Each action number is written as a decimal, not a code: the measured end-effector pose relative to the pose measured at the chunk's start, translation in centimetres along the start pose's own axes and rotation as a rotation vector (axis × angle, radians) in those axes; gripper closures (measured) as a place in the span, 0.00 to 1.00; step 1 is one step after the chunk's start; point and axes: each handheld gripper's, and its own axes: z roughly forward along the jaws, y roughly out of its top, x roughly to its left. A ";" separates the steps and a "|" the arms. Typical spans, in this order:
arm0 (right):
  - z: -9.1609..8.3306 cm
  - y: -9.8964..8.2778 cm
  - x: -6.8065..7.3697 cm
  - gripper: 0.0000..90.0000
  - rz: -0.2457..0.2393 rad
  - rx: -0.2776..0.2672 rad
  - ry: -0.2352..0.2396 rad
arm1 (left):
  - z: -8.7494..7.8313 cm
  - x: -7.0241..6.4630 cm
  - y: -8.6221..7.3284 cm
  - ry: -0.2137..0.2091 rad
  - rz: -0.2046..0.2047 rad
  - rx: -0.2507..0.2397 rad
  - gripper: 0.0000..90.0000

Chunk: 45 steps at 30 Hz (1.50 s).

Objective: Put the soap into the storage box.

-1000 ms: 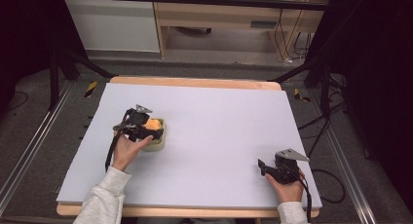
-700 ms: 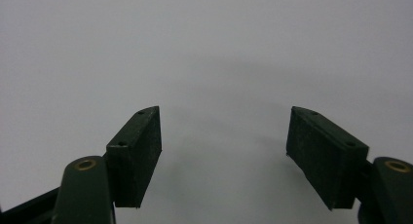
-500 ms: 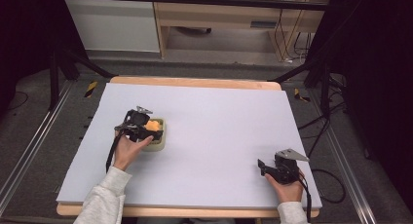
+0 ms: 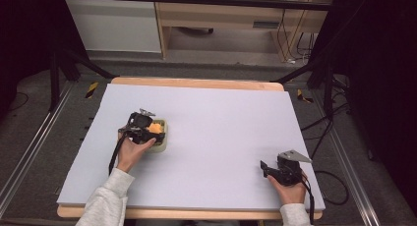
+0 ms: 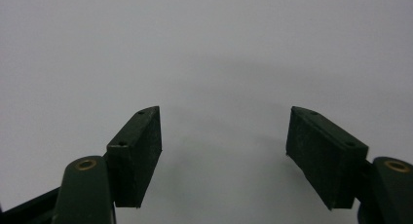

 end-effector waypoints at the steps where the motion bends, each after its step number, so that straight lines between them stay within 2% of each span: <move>1: 0.0 0.0 0.0 0.32 -0.002 0.000 0.000 | 0.1 0.1 0.0 0.000 0.001 0.002 0.29; 10: 0.0 0.0 0.0 0.33 -0.002 0.001 -0.001 | 0.4 0.1 -0.2 0.009 0.001 0.017 0.29; 32: 0.0 0.0 0.0 0.32 -0.001 0.001 0.000 | 0.4 0.1 -0.3 0.017 0.005 0.000 0.28; 39: 0.0 0.0 0.0 0.32 -0.004 0.001 0.001 | -0.1 0.0 -0.2 0.003 0.008 -0.032 0.26; 45: -0.1 0.0 0.0 0.32 -0.003 0.001 0.000 | -1.4 0.2 0.0 -0.001 0.002 -0.082 0.26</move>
